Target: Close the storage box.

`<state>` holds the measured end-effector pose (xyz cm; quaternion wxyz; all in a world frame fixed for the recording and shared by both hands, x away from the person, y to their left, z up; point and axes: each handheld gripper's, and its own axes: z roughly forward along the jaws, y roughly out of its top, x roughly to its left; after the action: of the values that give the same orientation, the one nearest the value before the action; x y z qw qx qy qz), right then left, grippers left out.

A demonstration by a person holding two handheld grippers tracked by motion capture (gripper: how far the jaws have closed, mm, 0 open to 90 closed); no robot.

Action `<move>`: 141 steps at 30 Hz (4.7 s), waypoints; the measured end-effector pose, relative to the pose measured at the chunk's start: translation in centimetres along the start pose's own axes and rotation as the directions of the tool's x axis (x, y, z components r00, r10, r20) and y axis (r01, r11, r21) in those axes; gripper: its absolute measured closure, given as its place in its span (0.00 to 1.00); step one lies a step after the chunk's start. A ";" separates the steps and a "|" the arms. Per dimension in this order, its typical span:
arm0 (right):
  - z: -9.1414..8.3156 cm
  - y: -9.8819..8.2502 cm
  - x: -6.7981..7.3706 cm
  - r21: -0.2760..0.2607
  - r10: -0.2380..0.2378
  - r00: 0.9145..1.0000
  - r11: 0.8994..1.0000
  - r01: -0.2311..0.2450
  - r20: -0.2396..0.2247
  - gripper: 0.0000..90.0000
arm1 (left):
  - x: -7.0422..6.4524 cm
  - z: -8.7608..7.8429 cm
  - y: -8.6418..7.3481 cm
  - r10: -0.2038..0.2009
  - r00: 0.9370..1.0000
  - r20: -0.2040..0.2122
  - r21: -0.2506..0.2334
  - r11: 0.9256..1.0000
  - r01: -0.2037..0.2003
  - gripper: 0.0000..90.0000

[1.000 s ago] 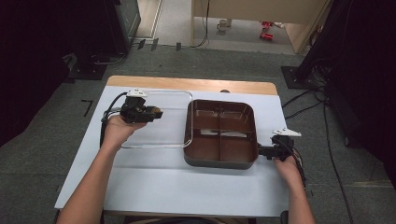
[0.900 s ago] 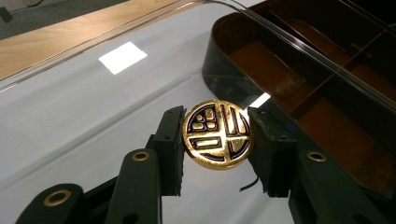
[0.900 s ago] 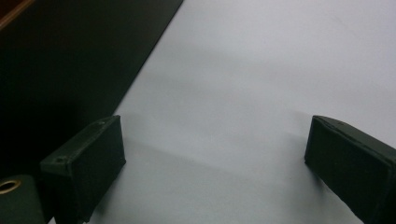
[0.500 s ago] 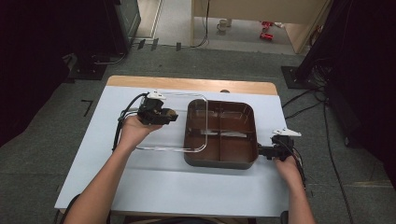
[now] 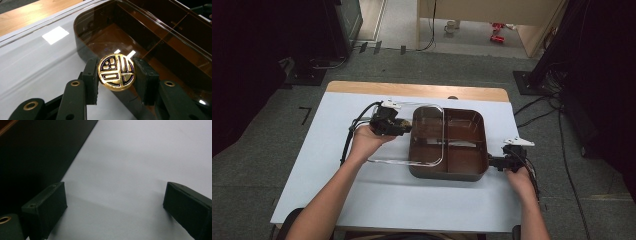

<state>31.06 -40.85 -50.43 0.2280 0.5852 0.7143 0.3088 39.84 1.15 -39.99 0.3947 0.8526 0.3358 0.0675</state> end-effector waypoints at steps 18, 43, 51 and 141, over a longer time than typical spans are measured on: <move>0.0 0.0 0.0 0.001 0.004 1.000 1.000 -0.004 0.000 0.05 | -2.4 2.8 1.6 0.025 0.999 0.046 0.021 0.999 -0.026 0.66; 0.0 0.0 0.0 0.000 0.003 1.000 1.000 -0.003 0.000 0.05 | -5.4 6.0 3.6 0.054 0.996 0.067 0.003 0.999 -0.054 0.66; 0.0 0.0 0.0 0.000 0.001 1.000 1.000 -0.001 0.000 0.05 | -6.8 7.7 4.4 0.075 0.996 0.051 0.031 0.997 -0.076 0.66; 0.0 0.0 0.0 -0.001 0.000 1.000 1.000 0.000 0.000 0.05 | -4.0 0.7 0.6 0.065 0.995 0.074 -0.069 0.996 -0.060 0.37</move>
<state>31.05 -40.84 -50.43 0.2283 0.5853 0.7140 0.3091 37.36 -2.14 -39.43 0.4330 0.8510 0.2912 0.0586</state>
